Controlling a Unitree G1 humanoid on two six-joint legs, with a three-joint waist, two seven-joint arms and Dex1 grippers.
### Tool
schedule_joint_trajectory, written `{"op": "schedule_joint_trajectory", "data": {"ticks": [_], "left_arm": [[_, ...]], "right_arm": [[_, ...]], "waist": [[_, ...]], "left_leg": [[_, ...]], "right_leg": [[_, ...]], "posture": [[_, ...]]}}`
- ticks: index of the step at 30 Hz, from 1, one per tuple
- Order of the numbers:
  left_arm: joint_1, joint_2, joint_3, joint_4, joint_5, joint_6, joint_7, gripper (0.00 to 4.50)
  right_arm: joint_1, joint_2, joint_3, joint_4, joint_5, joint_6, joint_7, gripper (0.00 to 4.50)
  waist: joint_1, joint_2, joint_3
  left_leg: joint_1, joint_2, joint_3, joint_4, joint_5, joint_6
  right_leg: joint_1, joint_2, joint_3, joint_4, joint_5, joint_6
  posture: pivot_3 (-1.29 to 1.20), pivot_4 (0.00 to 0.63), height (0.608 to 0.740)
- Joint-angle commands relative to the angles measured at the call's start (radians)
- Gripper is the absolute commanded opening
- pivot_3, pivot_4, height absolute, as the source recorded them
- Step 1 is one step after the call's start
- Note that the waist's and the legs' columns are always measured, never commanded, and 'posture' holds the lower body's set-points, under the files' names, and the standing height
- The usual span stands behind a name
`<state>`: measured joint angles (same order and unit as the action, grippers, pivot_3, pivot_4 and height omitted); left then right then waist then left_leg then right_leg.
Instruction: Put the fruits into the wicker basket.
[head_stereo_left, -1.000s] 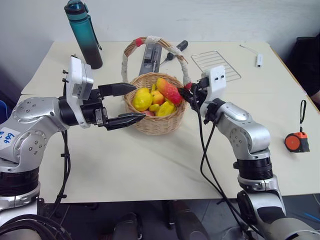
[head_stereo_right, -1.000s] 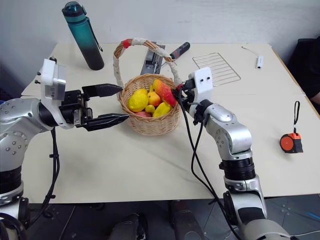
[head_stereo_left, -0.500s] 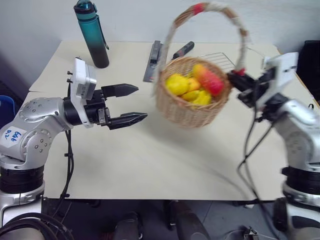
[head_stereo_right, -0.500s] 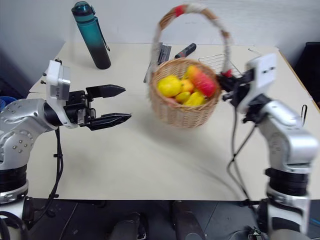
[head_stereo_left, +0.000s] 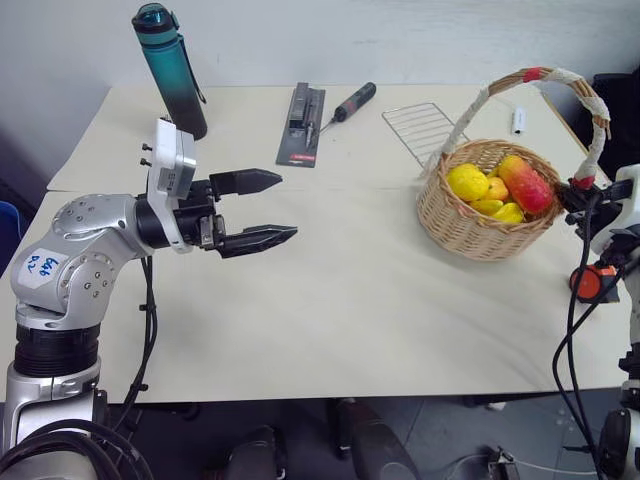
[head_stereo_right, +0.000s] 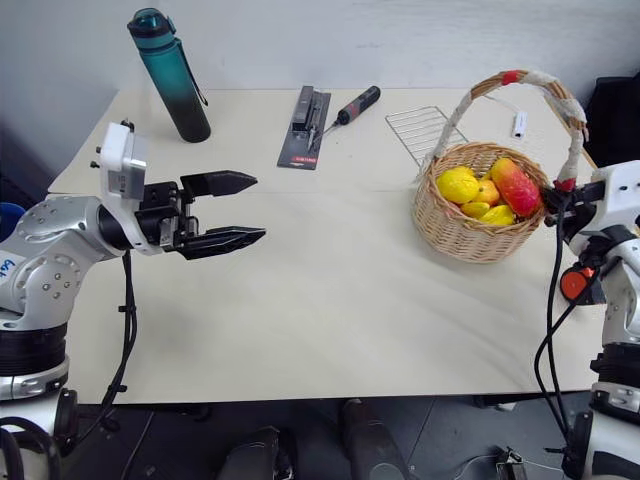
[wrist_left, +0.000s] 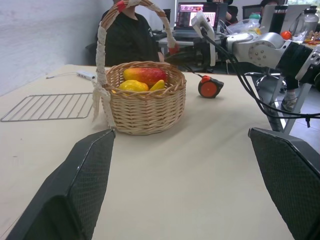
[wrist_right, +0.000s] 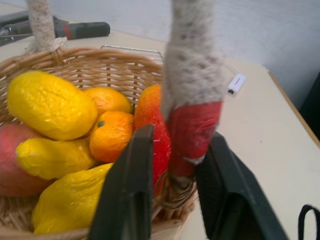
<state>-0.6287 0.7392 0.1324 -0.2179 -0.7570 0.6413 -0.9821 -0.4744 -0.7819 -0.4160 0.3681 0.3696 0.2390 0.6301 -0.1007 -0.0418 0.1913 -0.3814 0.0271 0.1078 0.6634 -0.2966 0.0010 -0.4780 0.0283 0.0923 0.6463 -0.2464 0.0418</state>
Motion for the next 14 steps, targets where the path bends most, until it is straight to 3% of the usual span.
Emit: {"op": "schedule_joint_trajectory", "data": {"ticks": [1, 7, 11, 14], "left_arm": [[-0.026, 0.001, 0.01, -0.004, -0.005, -0.011, -0.02, 4.5], [-0.011, 0.016, 0.012, 0.009, 0.001, -0.014, -0.058, 4.5], [-0.004, 0.027, 0.015, 0.022, 0.004, -0.02, -0.085, 4.5], [-0.009, 0.03, 0.01, 0.034, 0.019, -0.032, -0.099, 4.5]], "right_arm": [[0.065, -0.069, -0.09, -0.055, 0.051, 0.032, 0.055, 2.45], [0.31, -0.247, -0.293, -0.171, 0.18, 0.236, 0.274, 4.42], [0.479, -0.341, -0.428, -0.231, 0.292, 0.416, 0.491, 4.46], [0.521, -0.363, -0.463, -0.246, 0.317, 0.461, 0.545, 4.46]], "waist": [[0.006, 0.0, 0.0], [0.023, 0.001, 0.0], [0.016, 0.001, 0.0], [0.007, 0.0, 0.0]], "left_leg": [[0.0, 0.0, 0.0, 0.0, 0.0, 0.0], [0.0, -0.001, 0.0, 0.0, 0.0, 0.0], [0.014, 0.0, -0.002, -0.002, -0.002, 0.001], [0.019, 0.002, -0.002, -0.002, -0.005, 0.001]], "right_leg": [[0.0, 0.0, 0.0, 0.0, 0.0, 0.0], [0.001, -0.001, 0.0, -0.001, 0.0, 0.001], [0.016, 0.0, -0.001, -0.006, -0.005, 0.005], [0.027, 0.002, -0.002, -0.01, -0.007, 0.006]], "posture": [[0.0, 0.15, 0.74], [0.0, 0.15, 0.74], [0.0, 0.15, 0.74], [0.0, 0.15, 0.74]]}}
